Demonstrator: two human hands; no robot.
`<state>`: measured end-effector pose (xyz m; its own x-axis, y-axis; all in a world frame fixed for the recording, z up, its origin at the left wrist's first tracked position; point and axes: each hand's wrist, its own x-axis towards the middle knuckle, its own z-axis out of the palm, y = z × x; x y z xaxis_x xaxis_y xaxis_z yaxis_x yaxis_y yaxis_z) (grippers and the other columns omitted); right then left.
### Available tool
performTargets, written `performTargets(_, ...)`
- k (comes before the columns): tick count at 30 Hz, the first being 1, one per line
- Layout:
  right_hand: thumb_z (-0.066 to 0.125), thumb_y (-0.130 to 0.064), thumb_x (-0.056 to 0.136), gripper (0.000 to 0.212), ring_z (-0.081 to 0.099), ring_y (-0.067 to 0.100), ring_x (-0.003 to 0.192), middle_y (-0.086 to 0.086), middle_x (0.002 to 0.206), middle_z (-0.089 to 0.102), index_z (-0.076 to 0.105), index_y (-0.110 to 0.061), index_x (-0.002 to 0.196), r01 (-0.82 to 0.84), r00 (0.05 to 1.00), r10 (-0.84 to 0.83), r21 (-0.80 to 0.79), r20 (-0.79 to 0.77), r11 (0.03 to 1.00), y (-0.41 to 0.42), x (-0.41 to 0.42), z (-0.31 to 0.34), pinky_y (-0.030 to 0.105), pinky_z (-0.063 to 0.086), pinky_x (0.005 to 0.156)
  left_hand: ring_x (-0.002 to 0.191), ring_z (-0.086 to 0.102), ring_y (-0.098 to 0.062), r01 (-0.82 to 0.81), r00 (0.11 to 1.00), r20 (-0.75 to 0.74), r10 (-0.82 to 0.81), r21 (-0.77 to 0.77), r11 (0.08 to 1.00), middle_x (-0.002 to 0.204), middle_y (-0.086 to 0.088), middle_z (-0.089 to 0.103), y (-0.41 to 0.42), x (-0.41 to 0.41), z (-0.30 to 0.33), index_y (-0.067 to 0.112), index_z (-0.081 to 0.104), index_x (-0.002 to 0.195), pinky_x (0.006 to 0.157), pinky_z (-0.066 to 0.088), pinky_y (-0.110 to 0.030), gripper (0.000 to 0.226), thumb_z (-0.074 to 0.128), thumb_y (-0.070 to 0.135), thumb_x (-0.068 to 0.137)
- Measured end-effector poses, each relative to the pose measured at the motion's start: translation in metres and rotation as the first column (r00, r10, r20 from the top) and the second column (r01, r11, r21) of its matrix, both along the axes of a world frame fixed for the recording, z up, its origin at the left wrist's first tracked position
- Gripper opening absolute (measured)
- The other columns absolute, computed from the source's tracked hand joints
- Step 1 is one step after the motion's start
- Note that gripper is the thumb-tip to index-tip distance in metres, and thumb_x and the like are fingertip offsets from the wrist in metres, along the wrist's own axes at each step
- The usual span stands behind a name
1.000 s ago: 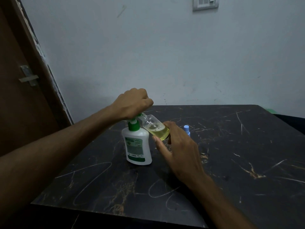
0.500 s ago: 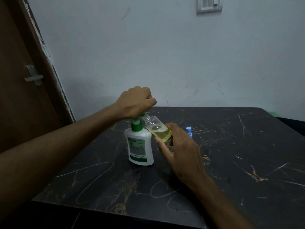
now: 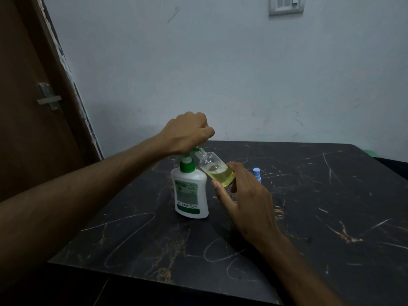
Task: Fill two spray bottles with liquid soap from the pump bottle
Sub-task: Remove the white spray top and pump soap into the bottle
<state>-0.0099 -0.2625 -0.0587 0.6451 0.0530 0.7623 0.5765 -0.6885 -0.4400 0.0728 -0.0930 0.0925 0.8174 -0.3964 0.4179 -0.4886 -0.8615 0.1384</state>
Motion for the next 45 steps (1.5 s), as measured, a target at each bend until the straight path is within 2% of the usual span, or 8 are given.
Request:
performTargets(6,0.055,-0.051,0.099,0.038,0.054,0.0,0.081,-0.009,0.103,0.067,0.057,-0.022,0.124,-0.001,1.0,0.001,-0.023,0.007,1.0,0.0006,-0.0008,0.0013,0.007,0.04,0.067,0.057,0.026,-0.021,0.001,1.0,-0.02,-0.001,-0.01,1.0,0.054,0.004,0.031,0.0021,-0.0005,-0.0053,0.022,0.024,0.059,0.058,0.026,-0.039,0.034,0.044,0.037,0.081)
performTargets(11,0.053,-0.053,0.1,0.04,0.056,0.001,0.083,-0.009,0.104,0.067,0.056,-0.022,0.126,-0.001,1.0,0.001,0.001,0.007,1.0,-0.0002,-0.0002,0.0007,0.021,0.052,0.066,0.059,0.026,-0.021,-0.001,1.0,-0.024,0.001,0.0,1.0,0.055,0.003,0.029,-0.0017,-0.0006,0.0008,0.021,0.022,0.061,0.058,0.024,-0.038,0.032,0.044,0.036,0.079)
performTargets(20,0.053,-0.053,0.099,0.039,0.054,0.0,0.081,-0.011,0.102,0.065,0.057,-0.023,0.124,0.004,1.0,-0.004,-0.002,0.01,1.0,0.0008,-0.0025,0.0023,0.016,0.048,0.065,0.06,0.027,-0.024,-0.022,0.999,-0.04,0.021,-0.02,1.0,0.056,0.002,0.032,0.0024,0.0024,-0.0003,0.02,0.023,0.06,0.059,0.025,-0.038,0.032,0.043,0.038,0.078)
performTargets(27,0.051,-0.054,0.1,0.037,0.056,0.003,0.081,-0.012,0.101,0.064,0.056,-0.025,0.124,0.003,1.0,-0.003,-0.01,0.008,1.0,0.0009,-0.001,0.0009,0.028,0.056,0.064,0.056,0.028,-0.019,-0.019,0.999,-0.05,0.019,-0.008,1.0,0.055,0.004,0.033,0.0019,0.0003,-0.0061,0.02,0.027,0.059,0.058,0.025,-0.036,0.032,0.043,0.038,0.081)
performTargets(33,0.055,-0.05,0.1,0.035,0.051,-0.001,0.08,-0.014,0.1,0.062,0.057,-0.024,0.123,0.018,1.0,-0.018,-0.01,0.02,1.0,0.0006,-0.0029,0.003,0.014,0.044,0.063,0.058,0.029,-0.023,-0.019,0.999,-0.03,0.019,0.018,1.0,0.055,0.003,0.033,0.0004,0.0021,0.0002,0.02,0.025,0.059,0.059,0.027,-0.037,0.033,0.043,0.038,0.08)
performTargets(39,0.054,-0.051,0.1,0.035,0.052,0.001,0.078,-0.014,0.098,0.062,0.057,-0.024,0.122,0.015,1.0,-0.015,-0.032,0.018,0.999,0.0005,-0.002,0.0016,0.018,0.048,0.063,0.058,0.029,-0.021,-0.021,0.999,-0.049,0.021,0.01,1.0,0.057,0.003,0.035,0.0015,0.0023,-0.0055,0.02,0.027,0.06,0.06,0.027,-0.038,0.032,0.042,0.039,0.081)
performTargets(42,0.054,-0.051,0.1,0.036,0.05,0.0,0.078,-0.015,0.098,0.06,0.057,-0.023,0.123,0.022,1.0,-0.022,-0.025,0.018,0.999,0.0004,-0.0021,0.0021,0.008,0.038,0.063,0.058,0.027,-0.022,-0.009,0.999,-0.036,0.01,0.008,1.0,0.056,0.003,0.032,0.0019,0.0021,0.0001,0.02,0.024,0.059,0.059,0.026,-0.039,0.032,0.042,0.037,0.079)
performTargets(45,0.053,-0.051,0.1,0.035,0.049,-0.001,0.078,-0.02,0.096,0.052,0.057,-0.024,0.122,0.021,1.0,-0.021,-0.016,0.023,1.0,-0.0004,-0.001,0.0017,0.006,0.036,0.062,0.058,0.027,-0.021,-0.002,0.999,-0.041,0.002,0.007,1.0,0.057,0.003,0.032,0.0007,0.0039,-0.0011,0.02,0.024,0.06,0.059,0.025,-0.038,0.033,0.042,0.038,0.08)
